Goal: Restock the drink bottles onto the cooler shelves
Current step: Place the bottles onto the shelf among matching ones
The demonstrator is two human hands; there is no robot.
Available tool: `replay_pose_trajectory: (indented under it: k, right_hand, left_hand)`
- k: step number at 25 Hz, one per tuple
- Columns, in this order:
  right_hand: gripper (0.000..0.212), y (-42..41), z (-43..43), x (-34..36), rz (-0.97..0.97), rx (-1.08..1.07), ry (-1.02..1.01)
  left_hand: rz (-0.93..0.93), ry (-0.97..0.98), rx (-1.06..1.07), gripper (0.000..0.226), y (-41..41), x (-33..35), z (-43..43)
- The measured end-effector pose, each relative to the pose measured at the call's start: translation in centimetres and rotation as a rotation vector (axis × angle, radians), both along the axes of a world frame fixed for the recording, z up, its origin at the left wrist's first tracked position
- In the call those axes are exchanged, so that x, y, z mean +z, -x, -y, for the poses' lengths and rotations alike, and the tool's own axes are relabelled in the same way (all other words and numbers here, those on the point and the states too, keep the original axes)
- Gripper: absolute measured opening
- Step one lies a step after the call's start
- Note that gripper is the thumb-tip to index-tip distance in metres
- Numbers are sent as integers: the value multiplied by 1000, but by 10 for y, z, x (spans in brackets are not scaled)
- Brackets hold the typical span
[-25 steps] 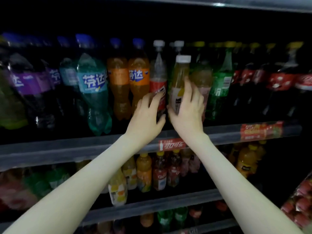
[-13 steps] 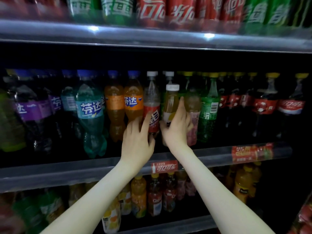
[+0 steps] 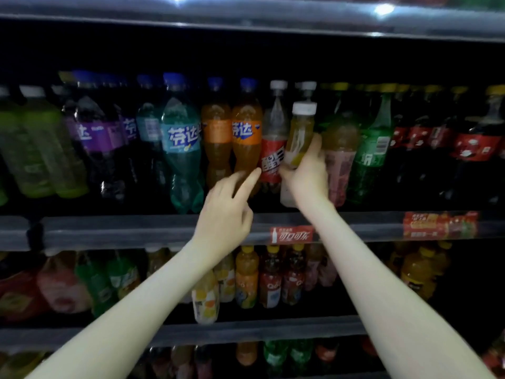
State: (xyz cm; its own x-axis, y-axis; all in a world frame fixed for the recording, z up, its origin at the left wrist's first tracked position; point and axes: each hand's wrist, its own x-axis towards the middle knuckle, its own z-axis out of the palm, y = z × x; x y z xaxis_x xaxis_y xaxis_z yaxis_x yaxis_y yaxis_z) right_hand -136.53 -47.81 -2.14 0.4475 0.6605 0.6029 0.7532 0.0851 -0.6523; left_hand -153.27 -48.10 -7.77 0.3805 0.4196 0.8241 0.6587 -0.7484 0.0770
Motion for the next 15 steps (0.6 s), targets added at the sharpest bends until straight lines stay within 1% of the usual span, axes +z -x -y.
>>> replay_pose_trajectory:
  k: [2,4,7,10,12,13,14,15]
  right_hand:
    - [76,-4,8,2,-12,40,-44]
    - [65,0,21,-8,-10,42,-136]
    - [67,22,46,-39,-57,69,-346]
    - [66,43,71,-57,-81,91,-492]
    - [63,56,89,-66,30,108,-566]
    - [64,59,97,-76,96,127,-536]
    - [70,63,108,-86,110,167,-430]
    - [83,70,120,-94,33,241,-223]
  left_hand:
    - [-14,-71,-25,53,32,-14,11]
    - [-27,-131,-35,43,64,-35,22]
    - [-54,-120,-46,33,93,-72,32]
    - [-20,50,-1,31,107,-106,38]
    - [11,221,68,34,115,-126,39]
    - [25,333,103,35,119,-136,38]
    - [41,457,144,37,122,-146,35]
    - [57,586,185,40,123,-155,32]
